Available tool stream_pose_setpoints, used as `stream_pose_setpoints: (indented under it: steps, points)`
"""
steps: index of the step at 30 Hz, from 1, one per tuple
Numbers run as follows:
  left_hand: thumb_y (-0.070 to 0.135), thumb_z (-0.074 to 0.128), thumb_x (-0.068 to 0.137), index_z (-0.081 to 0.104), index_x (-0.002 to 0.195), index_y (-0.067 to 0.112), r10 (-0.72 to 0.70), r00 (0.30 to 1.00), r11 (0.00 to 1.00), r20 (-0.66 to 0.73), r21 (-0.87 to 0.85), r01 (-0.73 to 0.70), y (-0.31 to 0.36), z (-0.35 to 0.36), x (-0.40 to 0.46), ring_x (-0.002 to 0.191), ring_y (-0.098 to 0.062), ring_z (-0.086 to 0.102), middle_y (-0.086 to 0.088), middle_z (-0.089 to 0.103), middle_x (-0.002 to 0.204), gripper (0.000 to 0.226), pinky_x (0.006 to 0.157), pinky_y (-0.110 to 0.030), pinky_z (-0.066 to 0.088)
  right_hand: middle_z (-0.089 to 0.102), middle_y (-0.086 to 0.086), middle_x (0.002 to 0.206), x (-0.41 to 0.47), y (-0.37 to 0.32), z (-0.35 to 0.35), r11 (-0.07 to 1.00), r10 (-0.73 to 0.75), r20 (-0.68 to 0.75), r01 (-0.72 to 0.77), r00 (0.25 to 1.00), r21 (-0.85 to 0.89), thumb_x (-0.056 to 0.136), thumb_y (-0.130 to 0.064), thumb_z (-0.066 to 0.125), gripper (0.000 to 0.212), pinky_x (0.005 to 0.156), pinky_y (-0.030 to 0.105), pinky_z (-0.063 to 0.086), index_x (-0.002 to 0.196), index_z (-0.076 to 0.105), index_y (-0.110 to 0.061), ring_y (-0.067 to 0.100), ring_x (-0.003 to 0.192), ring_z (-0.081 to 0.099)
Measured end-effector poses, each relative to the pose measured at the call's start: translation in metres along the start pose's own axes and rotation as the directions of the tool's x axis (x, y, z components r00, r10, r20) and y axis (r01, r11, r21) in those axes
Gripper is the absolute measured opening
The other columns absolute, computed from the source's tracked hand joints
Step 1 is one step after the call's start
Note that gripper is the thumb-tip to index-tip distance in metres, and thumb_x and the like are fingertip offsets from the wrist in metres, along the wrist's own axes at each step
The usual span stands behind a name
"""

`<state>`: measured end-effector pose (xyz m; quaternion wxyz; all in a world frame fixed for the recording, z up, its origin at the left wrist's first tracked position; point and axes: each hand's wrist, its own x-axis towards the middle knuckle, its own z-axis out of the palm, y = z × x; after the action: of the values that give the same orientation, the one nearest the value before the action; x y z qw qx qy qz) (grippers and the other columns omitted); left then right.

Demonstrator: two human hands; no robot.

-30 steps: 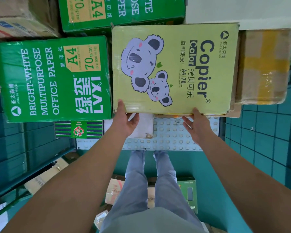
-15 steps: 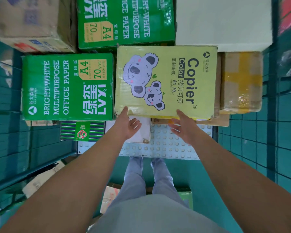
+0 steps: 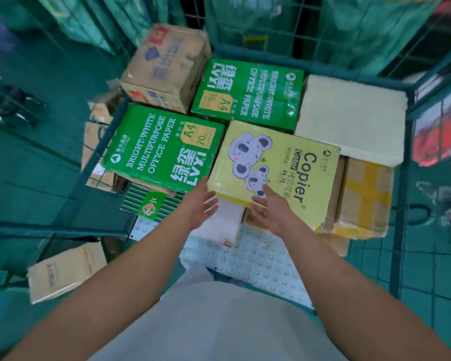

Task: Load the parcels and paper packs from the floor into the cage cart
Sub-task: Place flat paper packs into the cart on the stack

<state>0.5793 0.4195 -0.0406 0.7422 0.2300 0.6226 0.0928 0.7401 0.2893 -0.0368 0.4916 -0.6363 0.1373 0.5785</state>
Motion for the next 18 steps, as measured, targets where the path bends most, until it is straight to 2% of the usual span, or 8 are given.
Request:
stream_pose_setpoints:
  steps: [3,6,8,10,14,18]
  points:
    - [0.050,0.055,0.103,0.050,0.139,0.012,0.033,0.999,0.998,-0.022,-0.061,-0.034,-0.004,-0.031,-0.015,0.110,-0.022,0.064,-0.004,0.064,0.126,0.052,0.088,-0.036,0.055,0.065,0.007,0.125,-0.013,0.007,0.029,0.998,-0.001,0.032,0.002,0.999,-0.060,0.107,-0.040,0.050,0.049,0.105,0.040,0.053,0.152,0.042,-0.021,0.022,0.101,0.066]
    - [0.050,0.057,0.102,0.058,0.129,0.013,0.054,0.997,0.989,-0.063,-0.137,-0.062,-0.012,-0.061,-0.026,0.106,-0.021,0.065,-0.004,0.066,0.122,0.046,0.086,-0.035,0.055,0.066,0.005,0.115,-0.024,0.016,0.060,0.990,0.011,0.076,0.000,0.997,-0.143,0.108,-0.040,0.050,0.043,0.094,0.038,0.054,0.146,0.046,-0.020,0.024,0.108,0.066]
    - [0.049,0.058,0.102,0.061,0.118,0.015,0.067,0.993,0.973,-0.098,-0.213,-0.087,-0.016,-0.085,-0.036,0.105,-0.021,0.066,-0.004,0.066,0.119,0.038,0.085,-0.035,0.054,0.067,0.005,0.118,-0.032,0.024,0.086,0.970,0.023,0.100,0.002,0.995,-0.242,0.108,-0.041,0.050,0.035,0.088,0.035,0.055,0.134,0.051,-0.019,0.024,0.112,0.067]
    - [0.049,0.059,0.102,0.061,0.116,0.016,0.070,0.987,0.951,-0.146,-0.289,-0.110,-0.022,-0.117,-0.044,0.102,-0.021,0.066,-0.003,0.068,0.114,0.036,0.083,-0.035,0.055,0.068,0.006,0.121,-0.039,0.037,0.116,0.941,0.029,0.134,0.018,0.991,-0.337,0.107,-0.042,0.050,0.033,0.086,0.034,0.055,0.127,0.055,-0.016,0.022,0.108,0.067]
    - [0.046,0.062,0.101,0.063,0.104,0.015,0.077,0.977,0.905,-0.199,-0.396,-0.152,-0.033,-0.167,-0.055,0.083,-0.019,0.063,-0.003,0.067,0.103,0.031,0.074,-0.032,0.054,0.067,0.007,0.120,-0.049,0.060,0.162,0.898,0.046,0.206,0.050,0.977,-0.437,0.108,-0.042,0.048,0.031,0.083,0.032,0.054,0.125,0.054,-0.016,0.021,0.103,0.067]
    - [0.044,0.056,0.104,0.061,0.103,0.017,0.081,0.967,0.834,-0.241,-0.515,-0.199,-0.041,-0.225,-0.069,0.085,-0.018,0.061,-0.003,0.065,0.102,0.027,0.074,-0.030,0.052,0.068,0.004,0.114,-0.062,0.092,0.211,0.838,0.083,0.230,0.057,0.970,-0.542,0.107,-0.043,0.050,0.035,0.080,0.029,0.054,0.129,0.056,-0.017,0.017,0.096,0.067]
